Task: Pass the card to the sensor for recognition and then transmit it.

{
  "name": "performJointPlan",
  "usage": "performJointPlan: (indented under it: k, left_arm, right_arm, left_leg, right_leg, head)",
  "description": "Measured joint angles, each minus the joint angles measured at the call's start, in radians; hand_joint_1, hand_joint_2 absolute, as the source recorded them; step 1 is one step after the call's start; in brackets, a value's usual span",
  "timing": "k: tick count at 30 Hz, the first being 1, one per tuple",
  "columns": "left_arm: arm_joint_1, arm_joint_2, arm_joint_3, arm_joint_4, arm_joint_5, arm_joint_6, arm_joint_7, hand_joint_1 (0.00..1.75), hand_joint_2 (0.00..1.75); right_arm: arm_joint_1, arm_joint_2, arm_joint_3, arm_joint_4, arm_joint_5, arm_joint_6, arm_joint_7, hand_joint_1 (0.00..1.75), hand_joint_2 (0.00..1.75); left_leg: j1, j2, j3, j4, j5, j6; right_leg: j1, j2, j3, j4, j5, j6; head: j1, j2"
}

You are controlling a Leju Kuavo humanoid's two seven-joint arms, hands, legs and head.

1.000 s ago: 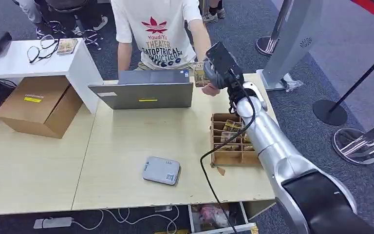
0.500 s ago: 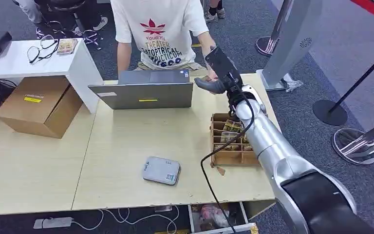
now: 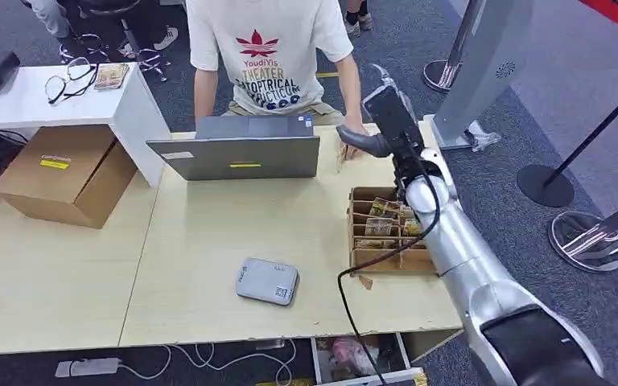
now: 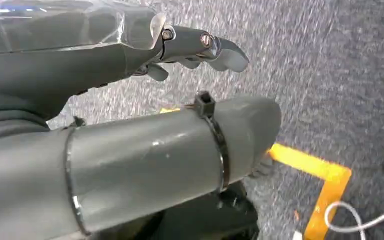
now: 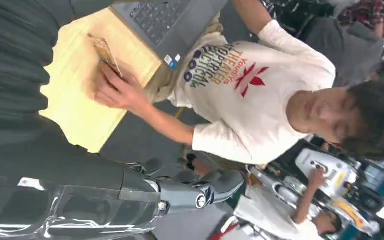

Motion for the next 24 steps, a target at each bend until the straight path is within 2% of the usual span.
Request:
performJointPlan:
  k: [4, 12, 14, 18, 21, 24]
  left_arm:
    - [0.002, -0.01, 0.0, 0.0, 0.016, 0.001, -0.013, 0.0, 0.0]
    - [0.002, -0.014, 0.0, 0.0, 0.042, 0.004, -0.034, 0.0, 0.0]
    - [0.001, -0.014, 0.0, 0.0, 0.049, 0.005, -0.04, 0.0, 0.0]
    - [-0.001, -0.016, 0.0, 0.0, 0.056, 0.007, -0.045, 0.0, 0.0]
    - [-0.001, -0.016, 0.0, 0.0, 0.064, 0.01, -0.053, 0.0, 0.0]
    - [-0.001, -0.016, 0.0, 0.0, 0.07, 0.014, -0.056, 0.0, 0.0]
  right_arm:
    - [0.115, -0.06, -0.001, -0.175, 0.122, -0.035, 0.018, 0.0, 1.75]
    - [0.318, -0.185, -0.011, -0.421, 0.397, -0.038, 0.091, 0.0, 1.75]
    - [0.355, -0.207, -0.011, -0.455, 0.426, -0.038, 0.098, 0.09, 1.75]
    - [0.415, -0.239, -0.011, -0.503, 0.458, -0.038, 0.111, 0.14, 1.75]
    - [0.451, -0.253, -0.011, -0.526, 0.462, -0.039, 0.114, 0.1, 1.75]
    - [0.471, -0.261, -0.011, -0.537, 0.464, -0.036, 0.117, 0.24, 1.75]
  left_leg:
    - [0.0, -0.001, 0.0, 0.0, 0.0, 0.0]
    - [0.001, -0.001, -0.001, 0.0, -0.001, 0.0]
    - [0.0, -0.001, -0.001, 0.0, -0.001, 0.0]
    - [0.0, -0.001, -0.001, 0.0, -0.001, 0.0]
    - [0.0, -0.001, -0.001, 0.0, -0.001, 0.0]
    - [0.0, -0.001, -0.001, 0.0, -0.001, 0.0]
  right_leg:
    - [0.0, -0.001, 0.0, -0.001, 0.0, 0.0]
    - [0.001, -0.001, 0.0, -0.001, 0.0, 0.0]
    - [0.0, -0.001, 0.0, -0.001, 0.0, 0.0]
    - [0.0, -0.001, 0.0, -0.001, 0.0, 0.0]
    - [0.0, -0.001, 0.0, -0.001, 0.0, 0.0]
    - [0.0, -0.001, 0.0, -0.001, 0.0, 0.0]
  head:
    - [0.0, 0.0]
    - [0.0, 0.0]
    - [0.0, 0.0]
    - [0.0, 0.0]
    - [0.0, 0.0]
    - [0.0, 0.0]
